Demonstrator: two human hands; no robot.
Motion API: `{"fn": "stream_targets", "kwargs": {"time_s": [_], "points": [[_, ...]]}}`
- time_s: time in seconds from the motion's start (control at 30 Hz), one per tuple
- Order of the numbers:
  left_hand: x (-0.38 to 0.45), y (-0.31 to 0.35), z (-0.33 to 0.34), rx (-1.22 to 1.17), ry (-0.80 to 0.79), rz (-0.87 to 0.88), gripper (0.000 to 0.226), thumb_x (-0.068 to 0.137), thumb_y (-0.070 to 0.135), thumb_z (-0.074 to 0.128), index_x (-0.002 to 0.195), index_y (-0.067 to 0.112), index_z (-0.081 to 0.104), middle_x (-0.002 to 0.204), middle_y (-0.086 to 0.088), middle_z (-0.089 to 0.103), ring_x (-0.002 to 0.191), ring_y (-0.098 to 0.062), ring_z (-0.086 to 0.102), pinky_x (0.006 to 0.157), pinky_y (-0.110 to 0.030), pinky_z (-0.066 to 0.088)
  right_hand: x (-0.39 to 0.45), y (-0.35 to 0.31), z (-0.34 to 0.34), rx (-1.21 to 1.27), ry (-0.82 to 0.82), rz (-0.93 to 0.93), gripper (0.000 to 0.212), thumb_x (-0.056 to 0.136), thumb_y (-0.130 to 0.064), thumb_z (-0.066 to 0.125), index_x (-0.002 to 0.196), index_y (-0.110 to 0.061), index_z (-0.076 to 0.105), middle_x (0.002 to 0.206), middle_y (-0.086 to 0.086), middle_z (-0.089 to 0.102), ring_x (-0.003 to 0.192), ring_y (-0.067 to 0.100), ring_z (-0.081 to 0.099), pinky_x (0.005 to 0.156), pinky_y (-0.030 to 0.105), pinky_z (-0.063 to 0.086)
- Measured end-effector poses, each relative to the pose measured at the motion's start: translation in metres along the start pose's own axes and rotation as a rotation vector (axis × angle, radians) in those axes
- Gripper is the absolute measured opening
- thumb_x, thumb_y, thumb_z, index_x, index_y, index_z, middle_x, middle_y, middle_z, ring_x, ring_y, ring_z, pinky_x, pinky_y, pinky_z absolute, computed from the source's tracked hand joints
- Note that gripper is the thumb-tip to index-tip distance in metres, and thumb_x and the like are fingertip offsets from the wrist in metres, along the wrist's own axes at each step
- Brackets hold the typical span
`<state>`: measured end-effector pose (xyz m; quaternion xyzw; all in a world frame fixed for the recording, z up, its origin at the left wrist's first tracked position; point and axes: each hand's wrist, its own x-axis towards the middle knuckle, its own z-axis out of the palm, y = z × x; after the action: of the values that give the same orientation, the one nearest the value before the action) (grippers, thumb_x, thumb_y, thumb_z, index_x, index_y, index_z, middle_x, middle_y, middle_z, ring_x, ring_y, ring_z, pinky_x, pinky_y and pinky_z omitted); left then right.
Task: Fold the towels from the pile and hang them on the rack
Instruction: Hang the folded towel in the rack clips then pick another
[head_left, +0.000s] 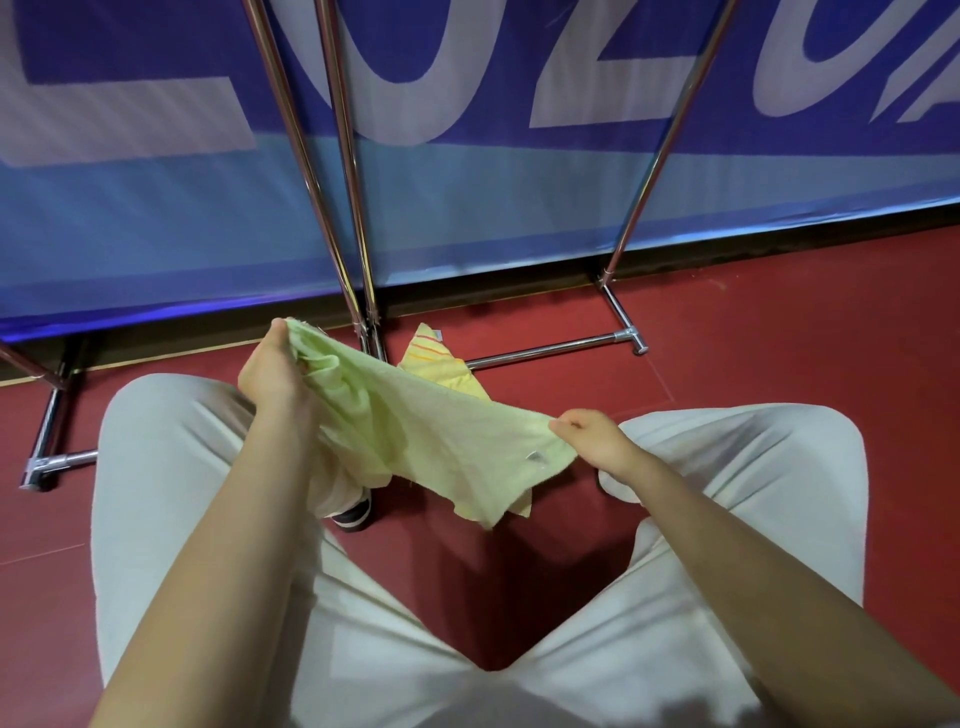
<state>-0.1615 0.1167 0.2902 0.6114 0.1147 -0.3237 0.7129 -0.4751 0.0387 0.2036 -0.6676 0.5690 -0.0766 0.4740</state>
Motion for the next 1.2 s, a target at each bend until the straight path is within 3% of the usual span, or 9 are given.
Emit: {"fn": "stream_targets", "kwargs": {"time_s": [0.2,0.33,0.5,0.57,0.63,0.7,0.8,1.0,1.2], "points": [[0.005,-0.002,-0.006,0.047,-0.053,-0.019,0.015,0.088,0.025,0.069,0.077,0.015,0.065,0.074,0.002,0.065,0.06,-0.01,0.062,0.062,-0.025,0.054,-0.002,-0.013,-0.009,0.374,0.298,0.012,0.023,0.099,-0.019,0.045,0.079,-0.012,0.054,0.073,-0.001,0.047,0.07,0.012,0.042,0.066,0.027,0.037],[-0.003,-0.013,-0.001,0.201,-0.41,-0.129,0.015,0.092,0.025,0.064,0.084,0.012,0.067,0.074,-0.002,0.068,0.064,-0.013,0.064,0.062,-0.027,0.055,-0.005,-0.023,-0.01,0.394,0.479,0.016,0.017,0.096,-0.013,0.044,0.083,-0.014,0.055,0.076,-0.008,0.049,0.078,0.013,0.046,0.068,0.024,0.037],[-0.052,-0.038,0.013,0.499,-0.773,0.073,0.017,0.094,0.015,0.058,0.081,0.009,0.066,0.061,0.001,0.064,0.053,-0.009,0.059,0.052,-0.019,0.047,-0.027,-0.056,0.002,0.33,0.266,-0.204,0.014,0.095,-0.019,0.055,0.106,-0.019,0.064,0.097,-0.015,0.063,0.091,-0.003,0.057,0.079,0.012,0.041],[-0.064,-0.045,0.017,0.551,-0.856,0.077,0.019,0.094,0.017,0.058,0.079,0.011,0.067,0.067,-0.003,0.064,0.059,-0.013,0.059,0.057,-0.024,0.048,-0.038,-0.068,0.012,0.287,0.137,-0.305,0.021,0.094,-0.021,0.058,0.115,-0.018,0.063,0.086,-0.017,0.061,0.082,-0.006,0.055,0.078,0.01,0.04],[-0.071,-0.05,0.022,0.58,-0.883,0.068,0.019,0.094,0.017,0.059,0.078,0.012,0.068,0.072,-0.007,0.064,0.063,-0.017,0.059,0.062,-0.028,0.048,-0.043,-0.075,0.022,0.297,0.074,-0.337,0.027,0.093,-0.023,0.06,0.12,-0.018,0.061,0.068,-0.016,0.051,0.069,-0.007,0.051,0.073,0.01,0.04],[-0.074,-0.055,0.026,0.587,-0.904,0.045,0.016,0.093,0.017,0.06,0.081,0.01,0.067,0.076,-0.011,0.063,0.064,-0.018,0.058,0.064,-0.029,0.047,-0.044,-0.082,0.027,0.317,0.047,-0.345,0.024,0.093,-0.025,0.061,0.115,-0.017,0.062,0.07,-0.006,0.055,0.071,-0.005,0.053,0.075,0.016,0.043],[-0.076,-0.06,0.031,0.587,-0.916,0.009,0.015,0.093,0.019,0.061,0.09,0.006,0.066,0.082,-0.015,0.061,0.068,-0.021,0.057,0.065,-0.03,0.047,-0.039,-0.088,0.025,0.336,0.045,-0.362,0.006,0.094,-0.02,0.06,0.089,-0.021,0.062,0.072,-0.008,0.061,0.068,-0.003,0.056,0.068,0.016,0.042],[-0.072,-0.062,0.043,0.457,-0.651,0.021,0.018,0.095,0.019,0.054,0.083,0.011,0.066,0.09,-0.015,0.059,0.082,-0.025,0.055,0.079,-0.038,0.045,-0.024,-0.086,0.016,0.283,0.179,-0.301,0.022,0.095,-0.016,0.055,0.073,-0.016,0.053,0.066,-0.001,0.046,0.06,0.008,0.04,0.055,0.018,0.031],[-0.068,-0.051,0.044,0.333,-0.632,-0.057,0.025,0.093,0.002,0.039,0.073,0.013,0.05,0.058,0.0,0.041,0.05,-0.011,0.043,0.049,-0.018,0.041,-0.016,-0.078,0.026,0.136,0.155,-0.242,0.02,0.093,-0.022,0.057,0.084,-0.004,0.056,0.075,0.003,0.052,0.07,0.014,0.047,0.067,0.032,0.037]]}}
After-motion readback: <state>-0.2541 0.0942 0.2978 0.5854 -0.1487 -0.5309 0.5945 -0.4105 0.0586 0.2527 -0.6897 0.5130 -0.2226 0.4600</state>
